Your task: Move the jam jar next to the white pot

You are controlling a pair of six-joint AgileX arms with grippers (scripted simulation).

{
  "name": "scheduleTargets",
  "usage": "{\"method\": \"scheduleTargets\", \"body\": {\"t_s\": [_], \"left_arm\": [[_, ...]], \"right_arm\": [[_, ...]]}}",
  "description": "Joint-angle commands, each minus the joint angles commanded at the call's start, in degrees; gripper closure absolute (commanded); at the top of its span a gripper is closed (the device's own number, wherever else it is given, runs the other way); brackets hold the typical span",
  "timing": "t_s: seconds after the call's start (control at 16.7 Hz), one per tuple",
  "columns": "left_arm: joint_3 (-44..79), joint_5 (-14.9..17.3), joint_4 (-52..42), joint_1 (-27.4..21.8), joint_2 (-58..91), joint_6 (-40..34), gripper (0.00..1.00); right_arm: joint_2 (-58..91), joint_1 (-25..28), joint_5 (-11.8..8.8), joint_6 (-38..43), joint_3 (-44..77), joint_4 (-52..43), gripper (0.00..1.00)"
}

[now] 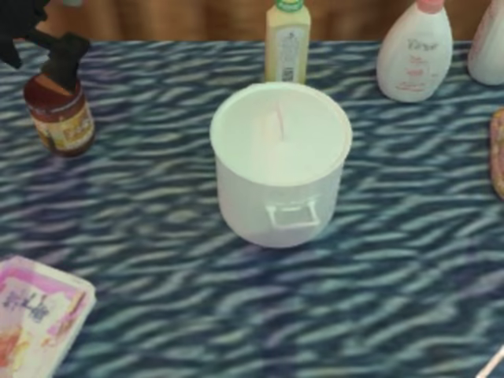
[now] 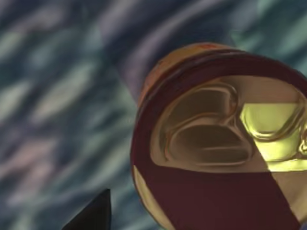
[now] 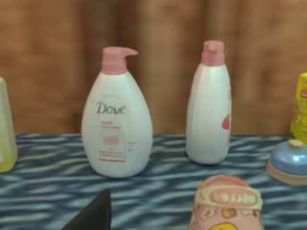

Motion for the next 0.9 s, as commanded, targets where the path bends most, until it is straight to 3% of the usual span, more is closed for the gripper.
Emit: {"method": "scheduleTargets", "body": {"t_s": [0.24, 0.9], "left_arm": [[9.9, -0.7, -4.1, 0.4, 8.0, 1.7, 0.00], [15.5, -0.8, -5.8, 0.3, 12.4, 1.8, 0.00]], "right_arm": [[0.0, 0.0, 0.0, 0.0, 0.0, 0.0, 0.00], [0.0, 0.0, 0.0, 0.0, 0.0, 0.0, 0.00]]}}
